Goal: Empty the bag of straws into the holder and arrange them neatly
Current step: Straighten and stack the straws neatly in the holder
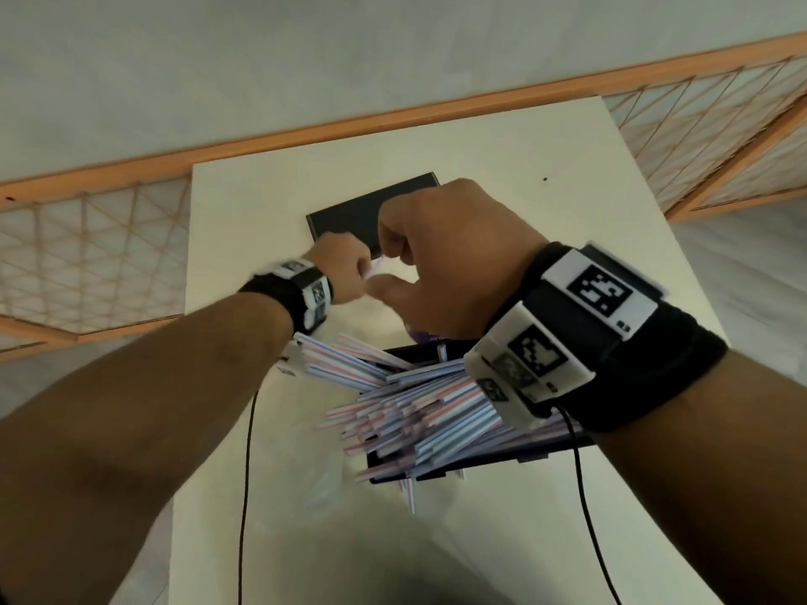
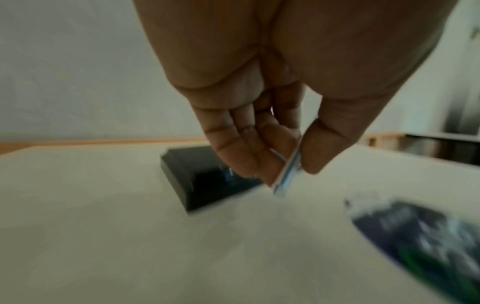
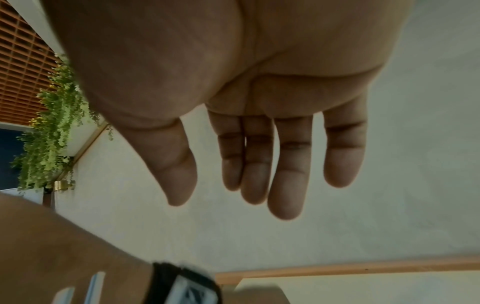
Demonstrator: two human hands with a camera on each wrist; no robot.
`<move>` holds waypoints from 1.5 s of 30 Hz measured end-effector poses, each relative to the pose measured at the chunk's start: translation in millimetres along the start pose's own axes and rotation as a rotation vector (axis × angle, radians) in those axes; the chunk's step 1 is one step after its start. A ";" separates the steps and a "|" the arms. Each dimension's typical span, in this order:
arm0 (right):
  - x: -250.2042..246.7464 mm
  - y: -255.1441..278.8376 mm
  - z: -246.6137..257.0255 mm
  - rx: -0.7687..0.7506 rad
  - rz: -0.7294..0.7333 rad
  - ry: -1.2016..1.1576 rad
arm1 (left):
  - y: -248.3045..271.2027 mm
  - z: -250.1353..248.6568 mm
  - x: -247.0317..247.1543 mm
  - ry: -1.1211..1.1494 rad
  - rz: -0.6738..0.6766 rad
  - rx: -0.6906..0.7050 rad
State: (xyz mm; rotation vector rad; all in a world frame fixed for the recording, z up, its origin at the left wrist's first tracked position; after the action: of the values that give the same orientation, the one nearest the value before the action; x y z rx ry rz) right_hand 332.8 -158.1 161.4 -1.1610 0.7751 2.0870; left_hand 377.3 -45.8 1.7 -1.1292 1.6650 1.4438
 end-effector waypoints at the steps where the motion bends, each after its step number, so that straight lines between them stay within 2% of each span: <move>1: -1.1 -0.7 -4.0 0.019 -0.020 0.005 | 0.5 9.2 -14.6 0.065 -0.063 0.002; 4: -7.3 -2.5 -16.7 0.084 -0.121 -0.037 | 23.3 29.8 -72.4 0.285 -0.256 -0.021; 7: -27.2 -0.1 -25.1 0.139 -0.285 -0.179 | 62.9 6.5 -130.4 0.390 -0.372 0.100; 10: -53.2 5.3 -6.6 0.037 -0.382 -0.371 | 96.4 -38.4 -150.7 0.291 -0.338 0.189; 12: -70.1 12.7 17.8 -0.112 -0.424 -0.453 | 112.7 -80.7 -149.5 0.153 -0.341 0.366; 13: -77.7 18.5 29.6 -0.188 -0.455 -0.461 | 127.0 -100.4 -154.6 0.203 -0.391 0.458; 14: -84.5 25.0 37.7 -0.248 -0.491 -0.459 | 143.8 -105.7 -169.4 0.441 -0.489 0.458; 15: -90.2 31.2 41.0 -0.285 -0.527 -0.460 | 142.3 -100.5 -168.8 0.717 -0.479 0.404; 16: -94.9 37.2 39.8 -0.305 -0.560 -0.474 | 146.6 -105.9 -166.6 0.725 -0.474 0.419; 17: -98.7 43.8 36.1 -0.319 -0.591 -0.494 | 156.9 -120.1 -172.2 0.418 -0.559 0.497; 18: -101.0 50.8 30.9 -0.331 -0.622 -0.508 | 160.3 -125.8 -168.7 0.238 -0.483 0.459; 19: -101.5 58.0 24.6 -0.336 -0.648 -0.516 | 155.9 -115.8 -163.2 0.281 -0.428 0.382; 20: -98.4 64.0 16.4 -0.334 -0.658 -0.529 | 159.1 -100.4 -162.0 0.300 -0.431 0.288; 21: -90.3 68.4 7.0 -0.323 -0.641 -0.559 | 164.8 -89.5 -159.9 0.388 -0.431 0.262; 22: -77.5 71.6 -2.9 -0.301 -0.599 -0.603 | 169.9 -76.4 -160.3 0.490 -0.494 0.239; 25: -21.8 79.1 -31.2 -0.168 -0.399 -0.661 | 191.8 -44.9 -152.5 0.742 -0.764 0.158; 28: 34.8 87.2 -50.8 -0.046 -0.181 -0.604 | 206.4 -11.5 -126.8 0.915 -0.952 -0.017; 30: 57.8 91.7 -52.2 -0.042 -0.099 -0.508 | 211.9 4.7 -101.5 0.966 -1.005 -0.153; 32: 70.2 92.6 -48.5 -0.078 -0.081 -0.343 | 213.9 14.3 -73.7 1.028 -1.010 -0.260; 34: 82.3 92.0 -49.3 -0.062 -0.045 -0.217 | 213.5 14.1 -48.8 1.101 -0.971 -0.307; 37: 97.3 92.3 -57.8 0.007 0.042 -0.149 | 208.9 2.2 -13.8 1.205 -0.852 -0.358; 40: 110.8 97.6 -60.3 0.014 0.137 -0.055 | 202.3 -5.6 17.4 1.439 -0.778 -0.424; 43: 123.1 97.9 -62.2 0.015 0.194 0.068 | 195.1 -11.3 34.8 1.706 -0.691 -0.426; 45: 128.8 95.5 -65.8 0.048 0.197 0.047 | 190.8 -15.7 35.2 1.825 -0.659 -0.375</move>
State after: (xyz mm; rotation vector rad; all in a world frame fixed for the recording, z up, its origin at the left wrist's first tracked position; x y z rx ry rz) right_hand 240.9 -237.4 37.8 -1.1516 0.9915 2.1935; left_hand 190.5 -63.8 53.0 -3.2880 1.4548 -0.0715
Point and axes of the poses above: each hand's wrist, its own y-axis away from the middle knuckle, its own x-axis out of the palm, z = x × y, the point moved 10 cm from there along -y, towards the middle knuckle, and after that the axes turned 2 degrees about x, right-handed, at the moved point
